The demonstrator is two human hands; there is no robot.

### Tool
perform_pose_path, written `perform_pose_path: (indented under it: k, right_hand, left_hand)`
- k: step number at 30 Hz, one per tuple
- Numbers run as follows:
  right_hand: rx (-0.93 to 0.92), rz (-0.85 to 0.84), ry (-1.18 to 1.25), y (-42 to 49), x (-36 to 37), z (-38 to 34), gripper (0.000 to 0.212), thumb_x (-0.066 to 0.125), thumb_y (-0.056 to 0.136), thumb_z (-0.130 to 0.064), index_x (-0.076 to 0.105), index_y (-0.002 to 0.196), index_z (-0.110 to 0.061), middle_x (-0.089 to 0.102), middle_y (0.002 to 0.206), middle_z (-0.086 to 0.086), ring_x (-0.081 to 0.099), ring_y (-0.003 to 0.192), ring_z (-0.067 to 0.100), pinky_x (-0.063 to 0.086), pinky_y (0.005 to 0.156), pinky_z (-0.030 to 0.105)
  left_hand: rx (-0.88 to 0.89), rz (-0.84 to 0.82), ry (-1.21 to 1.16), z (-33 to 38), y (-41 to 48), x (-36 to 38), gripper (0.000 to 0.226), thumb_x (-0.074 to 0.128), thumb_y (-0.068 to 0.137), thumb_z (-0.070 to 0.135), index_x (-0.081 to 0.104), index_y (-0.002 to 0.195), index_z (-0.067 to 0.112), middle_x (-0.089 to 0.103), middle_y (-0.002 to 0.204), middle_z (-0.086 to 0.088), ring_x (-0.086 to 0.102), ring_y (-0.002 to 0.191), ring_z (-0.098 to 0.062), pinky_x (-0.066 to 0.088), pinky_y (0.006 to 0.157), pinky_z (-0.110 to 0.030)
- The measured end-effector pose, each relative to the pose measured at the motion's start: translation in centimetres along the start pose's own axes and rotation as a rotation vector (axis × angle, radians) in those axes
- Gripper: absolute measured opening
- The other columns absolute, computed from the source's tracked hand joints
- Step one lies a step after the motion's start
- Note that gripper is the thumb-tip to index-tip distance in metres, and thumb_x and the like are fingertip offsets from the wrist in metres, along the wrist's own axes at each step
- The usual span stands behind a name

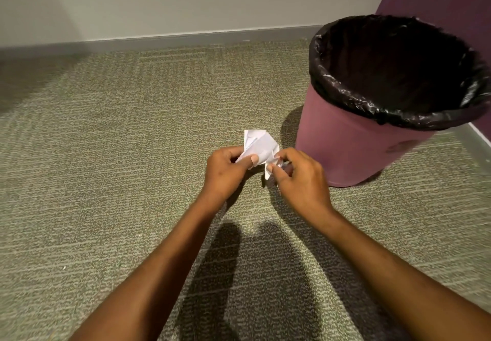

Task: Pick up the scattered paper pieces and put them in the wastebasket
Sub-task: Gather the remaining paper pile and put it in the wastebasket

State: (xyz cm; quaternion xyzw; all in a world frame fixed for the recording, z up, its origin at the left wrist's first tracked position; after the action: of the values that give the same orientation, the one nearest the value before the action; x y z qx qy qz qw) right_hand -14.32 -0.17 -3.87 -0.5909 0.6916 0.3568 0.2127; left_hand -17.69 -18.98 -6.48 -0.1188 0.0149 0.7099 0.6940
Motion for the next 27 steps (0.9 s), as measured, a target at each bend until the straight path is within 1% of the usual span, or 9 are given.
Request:
perform_pose_path:
  k: [2, 5, 6, 8, 11, 15, 19, 23, 27]
  right_hand:
    - [0.003, 0.028, 0.086, 0.2, -1.4, -1.8, 0.014, 0.077, 0.097, -0.036, 0.068, 0.103, -0.028, 0.071, 0.094, -0.014, 0.067, 0.080, 0.006, 0.060, 0.065, 0.036]
    - [-0.004, 0.095, 0.204, 0.4, -4.1, -4.9, 0.014, 0.077, 0.099, -0.036, 0.070, 0.106, -0.026, 0.072, 0.093, -0.014, 0.066, 0.078, 0.003, 0.053, 0.061, 0.022]
    - [-0.014, 0.118, 0.239, 0.5, -5.1, -6.1, 0.014, 0.076, 0.099, -0.035, 0.070, 0.107, -0.025, 0.072, 0.094, -0.014, 0.066, 0.078, 0.004, 0.053, 0.061, 0.022]
    - [-0.035, 0.157, 0.283, 0.6, -7.0, -8.3, 0.014, 0.075, 0.101, -0.035, 0.069, 0.109, -0.025, 0.073, 0.097, -0.013, 0.068, 0.079, 0.005, 0.056, 0.064, 0.027]
    - [-0.104, 0.206, 0.335, 0.8, -10.3, -11.5, 0.014, 0.073, 0.103, -0.031, 0.069, 0.113, -0.022, 0.073, 0.100, -0.011, 0.069, 0.082, 0.008, 0.058, 0.066, 0.033]
    - [-0.168, 0.256, 0.410, 2.1, -15.4, -14.4, 0.014, 0.074, 0.102, -0.025, 0.070, 0.112, -0.015, 0.074, 0.097, -0.010, 0.071, 0.081, 0.012, 0.061, 0.069, 0.037]
    - [-0.127, 0.291, 0.447, 4.8, -20.1, -14.2, 0.014, 0.074, 0.101, -0.023, 0.070, 0.110, -0.014, 0.075, 0.095, -0.006, 0.075, 0.084, 0.015, 0.065, 0.072, 0.048]
    - [-0.055, 0.328, 0.397, 7.7, -24.0, -12.3, 0.012, 0.069, 0.100, -0.013, 0.067, 0.112, -0.017, 0.075, 0.101, -0.007, 0.075, 0.095, 0.011, 0.066, 0.082, 0.042]
    - [0.029, 0.288, 0.357, 9.5, -26.4, -10.1, 0.015, 0.070, 0.100, -0.010, 0.066, 0.113, -0.018, 0.075, 0.103, -0.006, 0.075, 0.096, 0.008, 0.067, 0.079, 0.036]
  left_hand:
    - [0.003, -0.002, -0.168, 1.8, -1.7, -0.1, 0.018, 0.079, 0.094, 0.010, 0.081, 0.111, 0.007, 0.083, 0.096, -0.009, 0.081, 0.088, -0.028, 0.064, 0.074, -0.035]
    - [0.055, 0.039, -0.282, 5.4, -3.6, -0.6, 0.023, 0.078, 0.094, 0.009, 0.077, 0.116, 0.002, 0.081, 0.097, -0.009, 0.075, 0.075, -0.005, 0.055, 0.062, -0.018]
    - [0.072, 0.061, -0.303, 6.7, -4.1, -1.0, 0.026, 0.079, 0.094, 0.010, 0.076, 0.119, 0.002, 0.081, 0.099, -0.007, 0.072, 0.073, 0.000, 0.052, 0.060, -0.014]
    - [0.111, 0.094, -0.327, 9.3, -4.8, -1.8, 0.030, 0.081, 0.093, 0.013, 0.075, 0.121, 0.006, 0.082, 0.103, -0.005, 0.070, 0.074, 0.003, 0.050, 0.059, -0.013]
    - [0.173, 0.096, -0.342, 13.4, -5.6, -2.4, 0.032, 0.083, 0.092, 0.019, 0.074, 0.122, 0.013, 0.081, 0.100, 0.000, 0.064, 0.072, -0.001, 0.047, 0.058, -0.019]
    - [0.238, 0.080, -0.352, 19.0, -6.2, -1.9, 0.032, 0.084, 0.092, 0.022, 0.074, 0.121, 0.012, 0.078, 0.091, 0.003, 0.056, 0.064, -0.003, 0.044, 0.055, -0.023]
    - [0.281, 0.066, -0.323, 24.1, -5.7, 0.6, 0.034, 0.088, 0.088, 0.025, 0.074, 0.117, 0.013, 0.078, 0.090, -0.004, 0.055, 0.060, -0.006, 0.045, 0.053, -0.025]
    - [0.263, -0.032, -0.275, 27.4, -4.5, 4.9, 0.043, 0.091, 0.084, 0.025, 0.073, 0.122, 0.015, 0.083, 0.100, -0.005, 0.069, 0.067, -0.010, 0.055, 0.059, -0.027]
    - [0.233, -0.021, -0.244, 29.1, -3.1, 7.9, 0.044, 0.092, 0.083, 0.025, 0.073, 0.121, 0.015, 0.083, 0.097, -0.007, 0.076, 0.070, -0.023, 0.060, 0.061, -0.032]
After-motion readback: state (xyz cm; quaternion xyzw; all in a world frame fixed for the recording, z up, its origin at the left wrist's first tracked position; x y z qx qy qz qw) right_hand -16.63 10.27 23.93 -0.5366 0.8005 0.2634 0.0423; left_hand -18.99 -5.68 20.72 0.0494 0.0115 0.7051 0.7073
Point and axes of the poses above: each hand's wrist, its own y-axis towards the middle knuckle, its own x-axis out of the palm, z = x × y, the point moved 6 cm from there along y, towards the middle knuckle
